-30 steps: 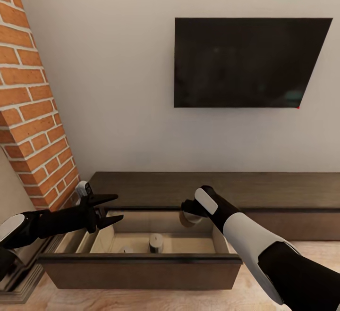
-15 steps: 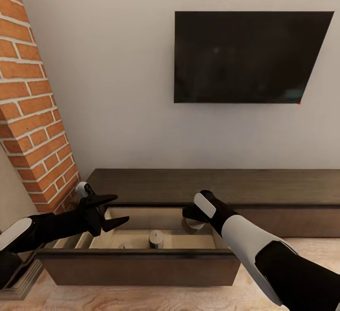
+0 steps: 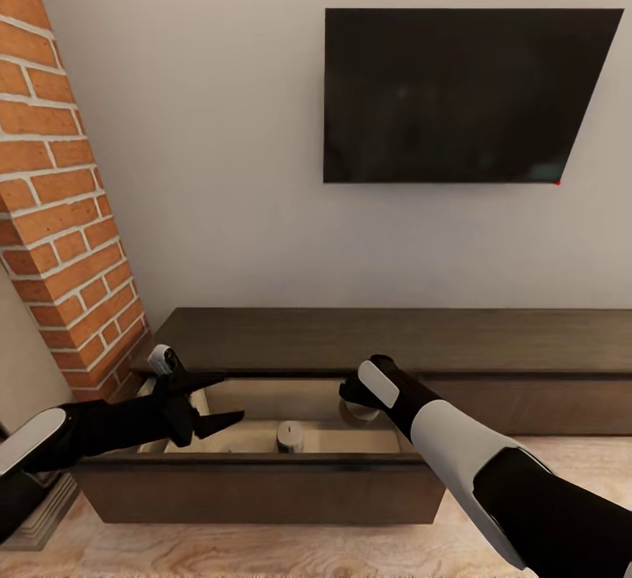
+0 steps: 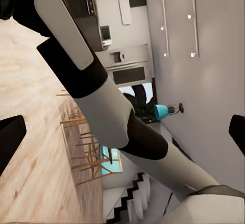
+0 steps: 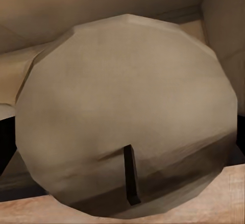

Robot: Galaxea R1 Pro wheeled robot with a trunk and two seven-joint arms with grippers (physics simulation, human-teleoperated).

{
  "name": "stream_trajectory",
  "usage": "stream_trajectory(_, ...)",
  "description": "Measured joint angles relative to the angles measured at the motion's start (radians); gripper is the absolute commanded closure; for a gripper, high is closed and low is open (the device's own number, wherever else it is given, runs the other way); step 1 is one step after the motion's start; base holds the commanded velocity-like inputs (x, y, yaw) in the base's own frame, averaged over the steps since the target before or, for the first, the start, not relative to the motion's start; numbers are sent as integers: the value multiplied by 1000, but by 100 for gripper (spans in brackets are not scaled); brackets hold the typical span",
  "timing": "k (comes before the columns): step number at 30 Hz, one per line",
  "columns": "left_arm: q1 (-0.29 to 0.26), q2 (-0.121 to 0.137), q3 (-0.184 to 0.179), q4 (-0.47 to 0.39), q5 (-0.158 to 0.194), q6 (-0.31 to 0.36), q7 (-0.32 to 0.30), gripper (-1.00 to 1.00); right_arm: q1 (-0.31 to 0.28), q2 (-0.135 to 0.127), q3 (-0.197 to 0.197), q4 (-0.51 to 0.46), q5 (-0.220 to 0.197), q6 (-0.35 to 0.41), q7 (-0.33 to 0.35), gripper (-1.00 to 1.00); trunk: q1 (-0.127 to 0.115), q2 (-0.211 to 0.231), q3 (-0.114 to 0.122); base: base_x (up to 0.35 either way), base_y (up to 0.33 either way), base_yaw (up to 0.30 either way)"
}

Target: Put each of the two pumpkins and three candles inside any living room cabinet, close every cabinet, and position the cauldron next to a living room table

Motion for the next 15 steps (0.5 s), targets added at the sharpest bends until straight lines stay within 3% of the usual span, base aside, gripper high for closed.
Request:
stream_trajectory(9, 0, -1, -1, 0, -23, 0, 0, -100, 0, 0, 1, 2, 5, -28, 0, 100, 35, -63, -28, 0, 0, 0)
stream_trajectory(15, 0, -1, -1, 0, -23, 0, 0, -100, 0, 0, 1, 1, 7, -29, 0, 100, 35, -63, -28, 0, 0, 0)
